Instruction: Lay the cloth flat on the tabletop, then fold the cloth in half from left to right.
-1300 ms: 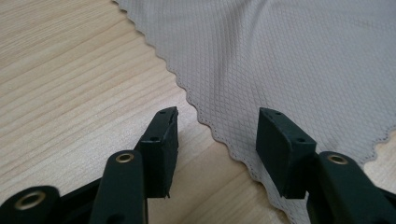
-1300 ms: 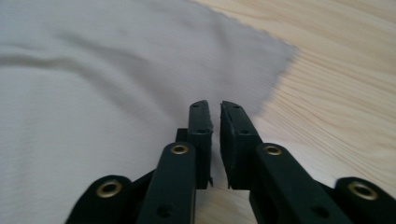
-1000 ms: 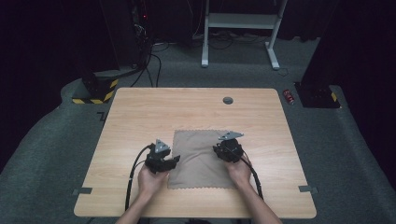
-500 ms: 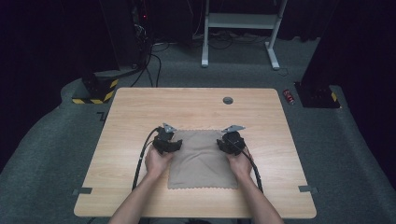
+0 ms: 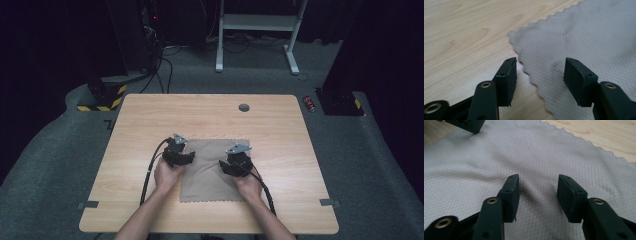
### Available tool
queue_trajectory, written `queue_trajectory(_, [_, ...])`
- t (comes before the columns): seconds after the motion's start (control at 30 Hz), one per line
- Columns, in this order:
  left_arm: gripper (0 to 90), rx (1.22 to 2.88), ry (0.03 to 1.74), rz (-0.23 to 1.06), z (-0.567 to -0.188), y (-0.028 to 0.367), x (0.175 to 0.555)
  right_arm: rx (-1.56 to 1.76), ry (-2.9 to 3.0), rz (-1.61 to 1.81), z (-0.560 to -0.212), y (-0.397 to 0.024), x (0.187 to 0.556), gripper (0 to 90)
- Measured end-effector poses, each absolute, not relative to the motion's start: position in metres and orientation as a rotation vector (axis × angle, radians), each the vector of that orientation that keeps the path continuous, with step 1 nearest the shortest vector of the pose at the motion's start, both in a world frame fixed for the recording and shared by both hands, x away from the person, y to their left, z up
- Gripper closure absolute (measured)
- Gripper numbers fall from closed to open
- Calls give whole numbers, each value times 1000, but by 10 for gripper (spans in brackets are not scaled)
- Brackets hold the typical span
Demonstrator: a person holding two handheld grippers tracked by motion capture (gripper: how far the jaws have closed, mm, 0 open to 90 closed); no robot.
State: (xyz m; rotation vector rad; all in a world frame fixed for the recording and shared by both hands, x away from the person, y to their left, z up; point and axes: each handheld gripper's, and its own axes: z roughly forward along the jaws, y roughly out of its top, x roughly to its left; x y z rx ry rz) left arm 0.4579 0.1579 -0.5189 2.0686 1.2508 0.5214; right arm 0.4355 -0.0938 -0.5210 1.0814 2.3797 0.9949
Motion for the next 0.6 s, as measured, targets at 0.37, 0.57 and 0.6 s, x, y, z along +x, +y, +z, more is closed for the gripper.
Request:
queue_trajectory(0.37, [422,2032,1288,463,-515,167,462,1104,2396,1042,-516,-90,430,492])
queue_trajectory(0.57, [445,1980,1310,472,-512,175,465,1007,2418,1114,-510,-72,405,565])
queue_trajectory(0.6, [452,1979,1316,480,-512,176,466,985,2426,1128,-510,-68,401,575])
